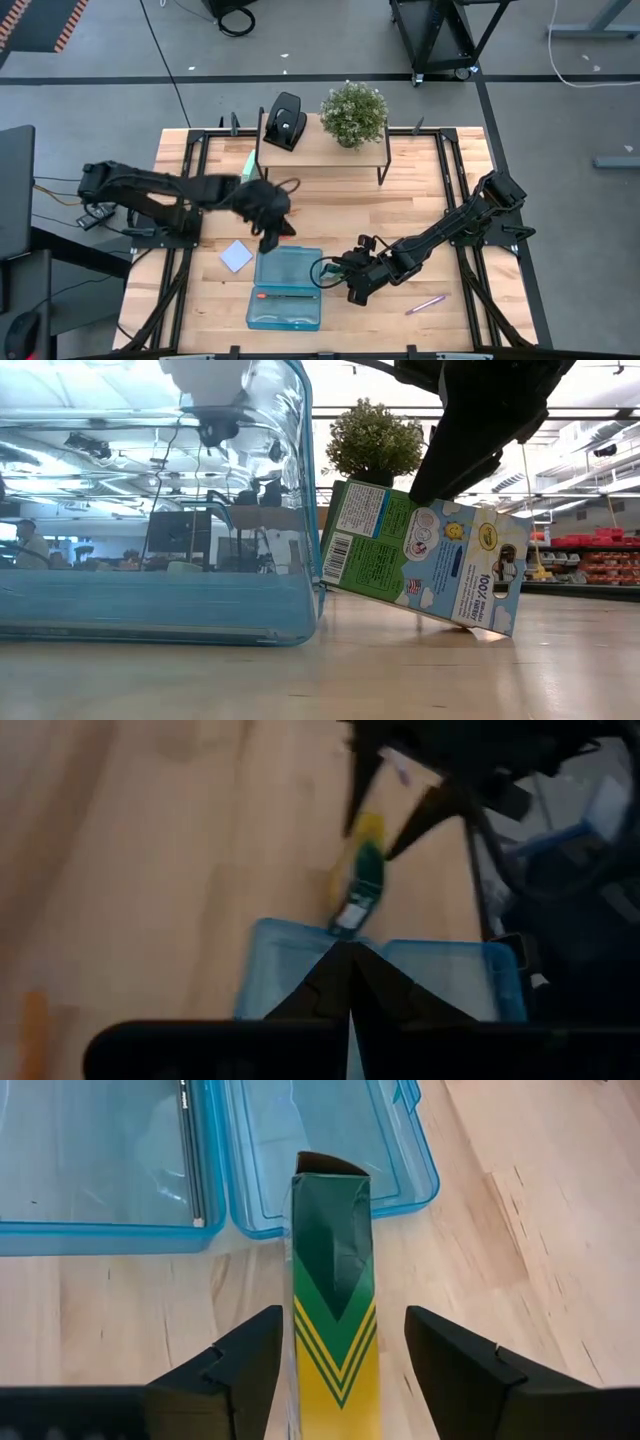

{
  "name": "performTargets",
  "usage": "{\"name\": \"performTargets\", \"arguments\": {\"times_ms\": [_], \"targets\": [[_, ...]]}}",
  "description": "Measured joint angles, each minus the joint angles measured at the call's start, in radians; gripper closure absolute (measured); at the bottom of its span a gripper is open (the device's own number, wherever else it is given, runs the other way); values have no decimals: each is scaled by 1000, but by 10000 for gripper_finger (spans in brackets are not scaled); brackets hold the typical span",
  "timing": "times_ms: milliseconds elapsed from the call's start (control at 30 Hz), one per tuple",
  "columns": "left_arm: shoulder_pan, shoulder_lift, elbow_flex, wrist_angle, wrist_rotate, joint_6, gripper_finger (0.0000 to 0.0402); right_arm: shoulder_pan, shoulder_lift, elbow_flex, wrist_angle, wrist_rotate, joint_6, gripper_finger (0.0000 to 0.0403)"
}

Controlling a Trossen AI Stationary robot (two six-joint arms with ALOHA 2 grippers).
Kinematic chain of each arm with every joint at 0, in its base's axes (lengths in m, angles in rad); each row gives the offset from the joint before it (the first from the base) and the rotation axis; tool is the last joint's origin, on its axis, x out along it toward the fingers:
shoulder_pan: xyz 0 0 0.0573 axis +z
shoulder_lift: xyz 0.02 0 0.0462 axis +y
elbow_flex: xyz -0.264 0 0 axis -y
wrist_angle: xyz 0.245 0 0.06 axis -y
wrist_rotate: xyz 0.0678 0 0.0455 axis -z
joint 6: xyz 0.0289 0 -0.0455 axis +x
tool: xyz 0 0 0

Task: Pack school essentials
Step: Put the yellow crayon box into the blue supply box

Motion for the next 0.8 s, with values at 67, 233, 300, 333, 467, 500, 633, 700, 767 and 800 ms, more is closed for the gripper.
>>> {"name": "performTargets", "arguments": {"times_ms": [67, 233, 300, 333, 467, 500, 633, 700, 767, 800], "targets": [[-38, -4, -47, 73, -25, -32, 388, 0, 0, 0, 0, -3, 0, 183], [-103, 56, -82, 128, -62, -31, 393, 0, 0, 0, 2, -21, 1, 183], [-119, 92, -82, 166, -67, -30, 392, 0, 0, 0, 2, -26, 3, 183], [-127, 111, -82, 191, -67, -30, 389, 0, 0, 0, 2, -28, 3, 183], [-160, 193, -82, 301, -68, -27, 379, 0, 0, 0, 6, -32, 7, 183], [-165, 210, -82, 328, -69, -27, 378, 0, 0, 0, 8, -32, 7, 183], [-180, 269, -82, 390, -86, -28, 378, 0, 0, 0, 22, -38, 7, 183], [-183, 294, -82, 418, -92, -28, 383, 0, 0, 0, 24, -43, 7, 185], [-183, 312, -82, 438, -94, -28, 389, 0, 0, 0, 24, -43, 7, 192], [-183, 324, -82, 459, -95, -28, 391, 0, 0, 0, 26, -43, 7, 197]]}}
